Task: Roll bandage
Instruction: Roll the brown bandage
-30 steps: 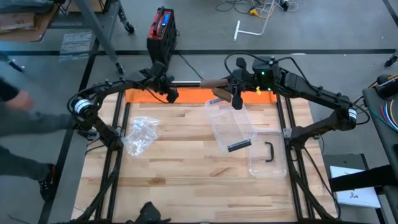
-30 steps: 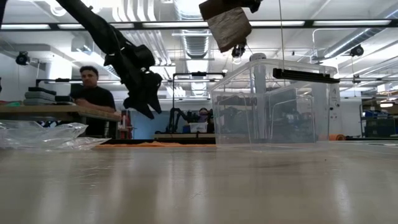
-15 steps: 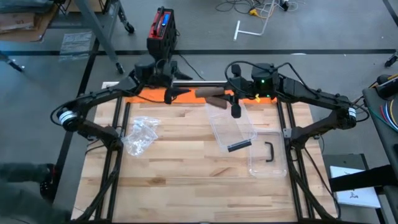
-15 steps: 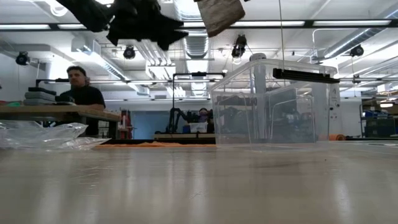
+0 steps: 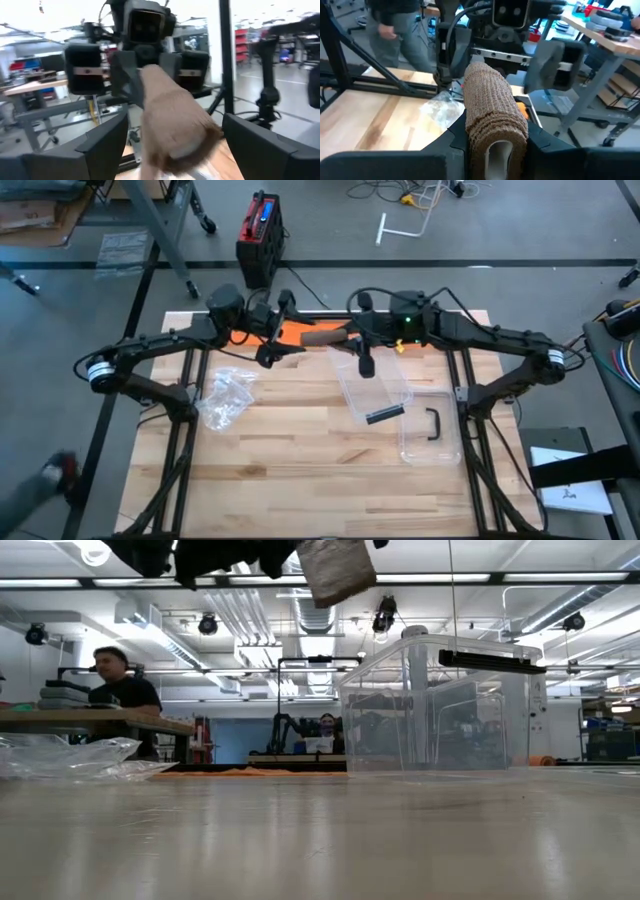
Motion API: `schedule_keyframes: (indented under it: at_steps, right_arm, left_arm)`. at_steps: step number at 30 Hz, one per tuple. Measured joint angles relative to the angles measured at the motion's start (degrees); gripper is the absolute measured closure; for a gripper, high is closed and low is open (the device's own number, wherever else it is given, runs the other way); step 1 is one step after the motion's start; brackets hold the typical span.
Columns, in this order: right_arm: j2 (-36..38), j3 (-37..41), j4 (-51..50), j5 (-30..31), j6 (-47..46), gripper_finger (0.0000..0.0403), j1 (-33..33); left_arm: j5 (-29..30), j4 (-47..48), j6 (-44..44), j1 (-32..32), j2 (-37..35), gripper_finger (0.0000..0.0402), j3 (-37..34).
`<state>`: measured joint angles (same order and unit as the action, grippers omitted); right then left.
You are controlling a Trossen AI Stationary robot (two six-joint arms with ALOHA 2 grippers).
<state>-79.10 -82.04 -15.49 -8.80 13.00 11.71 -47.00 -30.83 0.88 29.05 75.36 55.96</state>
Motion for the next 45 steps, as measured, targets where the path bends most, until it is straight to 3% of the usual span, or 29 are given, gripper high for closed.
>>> schedule_keyframes:
  at_steps: [12,28,34,45]
  right_arm:
    - [-0.63,0.0,3.15,3.05,-0.62,0.0318,-0.69]
    - [-2.03,-0.07,3.63,5.46,-5.41,0.03,-0.95]
    - [-1.64,-0.06,3.4,5.53,-13.44,0.0251,-0.95]
    - [-0.17,-0.79,3.79,4.0,-38.26,0.0094,3.12]
  left_arm:
    - [5.7,0.42,-5.44,-0.15,0.4,0.0135,0.13]
    - [5.84,0.87,-0.77,-0.39,0.67,0.0307,0.13]
    - [6.75,0.92,6.89,-0.37,0.69,0.0319,0.13]
    - [15.06,0.85,32.3,-0.93,0.49,0.0318,0.15]
